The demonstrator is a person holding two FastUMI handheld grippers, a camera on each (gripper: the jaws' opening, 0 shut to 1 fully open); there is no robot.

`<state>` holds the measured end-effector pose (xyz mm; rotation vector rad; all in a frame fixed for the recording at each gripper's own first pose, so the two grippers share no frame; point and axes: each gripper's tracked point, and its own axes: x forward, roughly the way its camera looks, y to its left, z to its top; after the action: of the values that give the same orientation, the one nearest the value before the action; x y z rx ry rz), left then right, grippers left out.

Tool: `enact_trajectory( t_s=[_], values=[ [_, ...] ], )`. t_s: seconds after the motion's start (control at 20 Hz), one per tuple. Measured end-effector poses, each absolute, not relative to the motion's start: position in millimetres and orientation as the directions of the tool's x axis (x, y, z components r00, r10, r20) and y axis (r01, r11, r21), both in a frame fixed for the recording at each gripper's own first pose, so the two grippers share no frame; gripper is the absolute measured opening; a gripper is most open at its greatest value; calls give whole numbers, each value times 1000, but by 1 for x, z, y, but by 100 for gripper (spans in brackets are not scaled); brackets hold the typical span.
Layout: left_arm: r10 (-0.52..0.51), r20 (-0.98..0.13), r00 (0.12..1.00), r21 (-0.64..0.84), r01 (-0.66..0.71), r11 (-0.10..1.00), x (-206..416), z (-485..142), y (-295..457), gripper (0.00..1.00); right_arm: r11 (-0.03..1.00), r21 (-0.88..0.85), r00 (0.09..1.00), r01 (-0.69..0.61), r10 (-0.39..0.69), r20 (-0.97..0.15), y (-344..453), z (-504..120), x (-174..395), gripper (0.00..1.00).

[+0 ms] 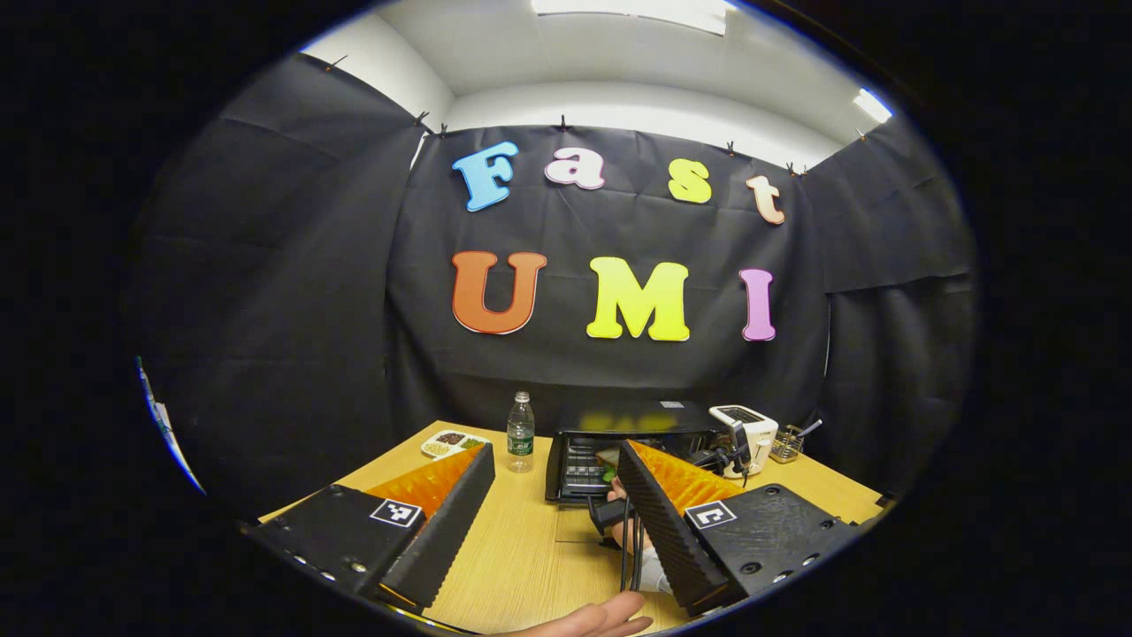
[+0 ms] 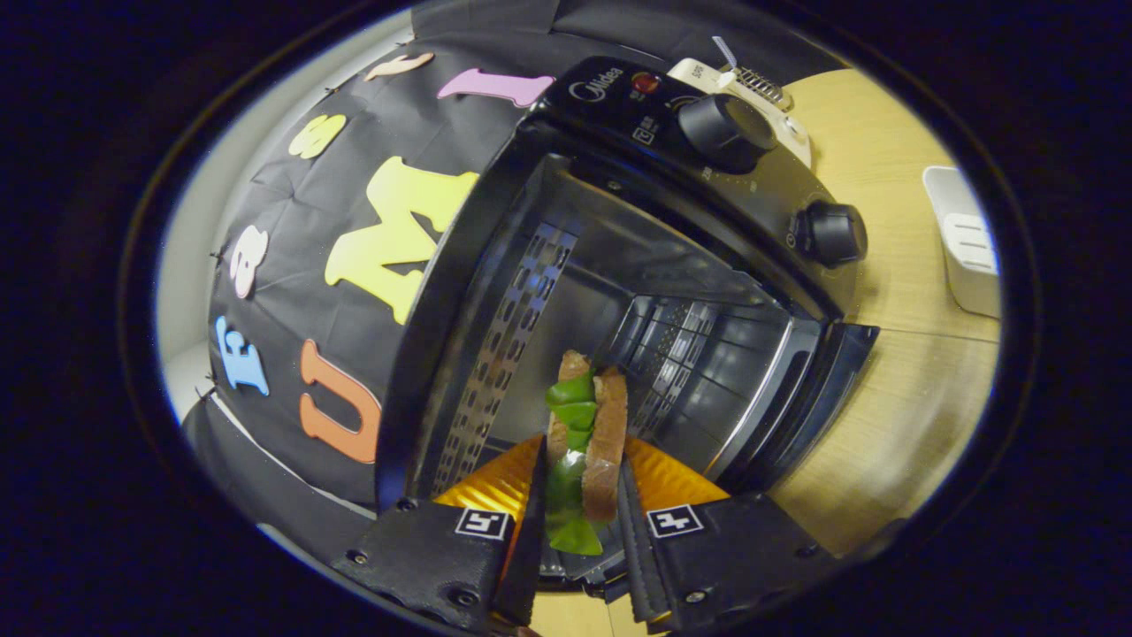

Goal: Open the electric oven with the left hand, put the food in, and close the electric oven.

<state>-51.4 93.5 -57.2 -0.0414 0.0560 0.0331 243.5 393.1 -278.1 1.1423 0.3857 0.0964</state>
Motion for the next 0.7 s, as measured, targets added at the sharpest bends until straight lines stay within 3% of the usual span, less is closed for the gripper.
enact_trajectory(
  t_s=[0.05,0.1,0.15,0.2,0.25,0.3,0.35,0.4,0.45,0.7],
  values=[
    [26,-60,998,-36,-28,999,-52,-59,92,93,425,897,931,125,261,-254,392,-280,246,43],
    [22,-66,998,-31,-24,999,-51,-62,91,93,428,895,932,123,259,-252,391,-282,248,35],
    [19,-73,997,-25,-21,999,-51,-63,89,93,428,894,932,128,255,-256,391,-285,248,44],
    [18,-73,997,-22,-20,1000,-50,-64,89,93,426,894,929,138,257,-266,392,-288,246,45],
    [17,-75,997,-24,-19,1000,-51,-65,88,93,426,894,927,141,259,-270,393,-290,246,37],
    [13,-78,997,-28,-15,1000,-51,-67,87,93,437,889,927,138,258,-271,394,-290,246,48],
    [12,-82,997,-32,-14,999,-50,-70,86,93,454,880,926,137,256,-276,393,-291,245,39],
    [14,-86,996,-35,-17,999,-50,-71,88,93,474,871,924,131,260,-281,394,-290,245,39],
    [24,-89,996,-38,-27,999,-50,-71,90,93,501,856,920,129,262,-292,395,-290,244,52],
    [24,-110,994,-50,-30,998,-52,-78,88,93,657,749,910,88,252,-328,400,-294,241,70]
  ],
)
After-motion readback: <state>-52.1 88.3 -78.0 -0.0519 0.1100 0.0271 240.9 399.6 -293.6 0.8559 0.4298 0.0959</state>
